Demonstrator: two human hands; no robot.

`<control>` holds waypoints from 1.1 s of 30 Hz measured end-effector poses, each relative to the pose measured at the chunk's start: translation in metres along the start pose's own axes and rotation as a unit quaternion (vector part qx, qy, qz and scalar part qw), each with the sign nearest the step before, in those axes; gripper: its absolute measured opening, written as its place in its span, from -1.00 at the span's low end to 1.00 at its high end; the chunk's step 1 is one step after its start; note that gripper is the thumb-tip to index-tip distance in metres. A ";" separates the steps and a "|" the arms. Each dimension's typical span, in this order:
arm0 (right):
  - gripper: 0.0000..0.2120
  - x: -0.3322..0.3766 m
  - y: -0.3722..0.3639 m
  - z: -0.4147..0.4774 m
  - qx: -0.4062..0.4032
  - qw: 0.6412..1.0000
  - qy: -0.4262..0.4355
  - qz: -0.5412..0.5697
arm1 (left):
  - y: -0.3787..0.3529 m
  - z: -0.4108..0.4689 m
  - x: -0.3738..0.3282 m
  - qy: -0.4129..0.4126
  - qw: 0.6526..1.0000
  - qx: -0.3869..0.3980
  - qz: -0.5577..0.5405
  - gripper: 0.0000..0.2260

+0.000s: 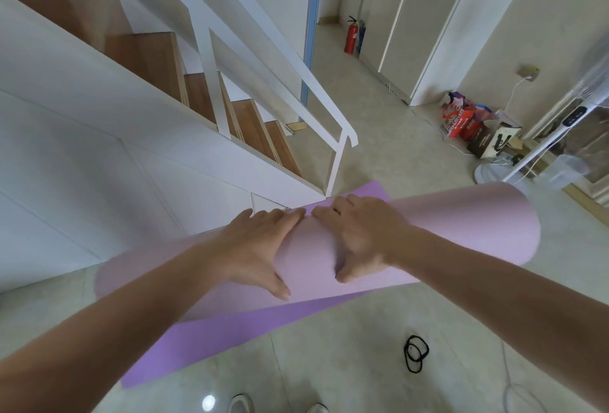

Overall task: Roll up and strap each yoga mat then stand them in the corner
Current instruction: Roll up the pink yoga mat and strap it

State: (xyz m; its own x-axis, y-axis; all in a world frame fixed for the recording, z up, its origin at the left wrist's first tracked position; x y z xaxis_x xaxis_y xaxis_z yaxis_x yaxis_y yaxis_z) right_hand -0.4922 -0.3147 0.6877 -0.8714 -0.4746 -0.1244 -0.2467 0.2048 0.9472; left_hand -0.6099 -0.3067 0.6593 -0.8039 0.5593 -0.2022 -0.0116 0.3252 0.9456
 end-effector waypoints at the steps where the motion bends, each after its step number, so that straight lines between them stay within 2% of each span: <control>1: -0.07 -0.003 0.001 0.001 0.020 0.999 -0.015 0.028 | 0.000 -0.003 -0.006 -0.016 0.998 -0.023 0.058 0.30; 4: -0.12 -0.007 -0.001 0.004 0.071 0.988 -0.058 0.122 | 0.000 -0.007 -0.015 -0.024 0.982 -0.101 0.155 0.33; 6: -0.15 -0.006 -0.003 0.003 0.077 0.987 -0.060 0.125 | 0.002 -0.008 -0.017 -0.037 0.975 -0.160 0.148 0.17; 8: -0.14 0.000 -0.003 0.002 0.072 0.991 -0.051 0.101 | 0.000 -0.006 -0.012 -0.051 0.974 -0.184 0.120 -0.01; 10: -0.01 0.007 -0.005 -0.001 0.046 0.997 -0.028 0.050 | -0.001 -0.001 -0.005 -0.053 0.979 -0.173 0.090 -0.10; 12: 0.20 0.018 -0.008 -0.007 0.006 0.999 0.009 -0.043 | 0.002 0.004 0.008 -0.028 0.989 -0.138 0.043 -0.09; 14: 0.30 0.023 -0.012 -0.014 -0.033 0.993 0.018 -0.109 | 0.000 0.007 0.022 0.012 0.995 -0.092 -0.045 -0.05; 16: 0.27 0.016 -0.007 -0.017 -0.069 0.989 0.002 -0.131 | -0.006 0.007 0.031 0.041 0.988 -0.037 -0.145 -0.04; 19: 0.14 0.012 -0.005 -0.012 -0.048 0.992 0.018 -0.114 | -0.014 0.005 0.034 0.053 0.978 0.021 -0.203 -0.10; 22: 0.01 0.006 -0.006 -0.006 -0.010 0.998 0.005 -0.069 | -0.008 0.001 0.024 0.015 0.991 0.028 -0.126 0.01; 24: -0.08 -0.002 -0.002 -0.004 0.006 0.999 -0.031 -0.008 | -0.002 -0.001 0.011 -0.035 0.999 -0.027 0.011 0.20; 26: -0.11 -0.007 -0.005 0.000 0.045 0.994 -0.073 0.074 | -0.001 -0.005 -0.002 -0.065 0.984 -0.098 0.132 0.32; 28: -0.09 -0.007 -0.013 0.003 0.076 0.980 -0.104 0.149 | 0.000 -0.006 -0.005 -0.059 0.971 -0.147 0.181 0.39; 31: -0.10 -0.005 -0.026 0.005 0.098 0.965 -0.132 0.205 | 0.001 -0.005 -0.007 -0.066 0.963 -0.189 0.178 0.31; 33: -0.08 -0.002 -0.028 0.008 0.099 0.969 -0.124 0.189 | 0.001 -0.003 -0.010 -0.093 0.957 -0.218 0.169 0.06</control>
State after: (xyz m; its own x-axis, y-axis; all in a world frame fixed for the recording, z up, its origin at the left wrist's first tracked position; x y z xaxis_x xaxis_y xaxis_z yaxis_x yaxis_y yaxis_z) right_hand -0.4871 -0.3131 0.6591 -0.9844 -0.1191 0.1295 0.0542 0.4954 0.8670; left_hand -0.6041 -0.3142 0.6627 -0.6863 0.7155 0.1305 -0.0496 -0.2251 0.9731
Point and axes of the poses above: each hand's wrist, its own z-axis towards the middle knuckle, its own y-axis out of the back of the hand, x = y × z, the point moved 10 cm from there along z, towards the middle knuckle, and after that the axes turned 4 degrees about -x, right-handed, at the moved point
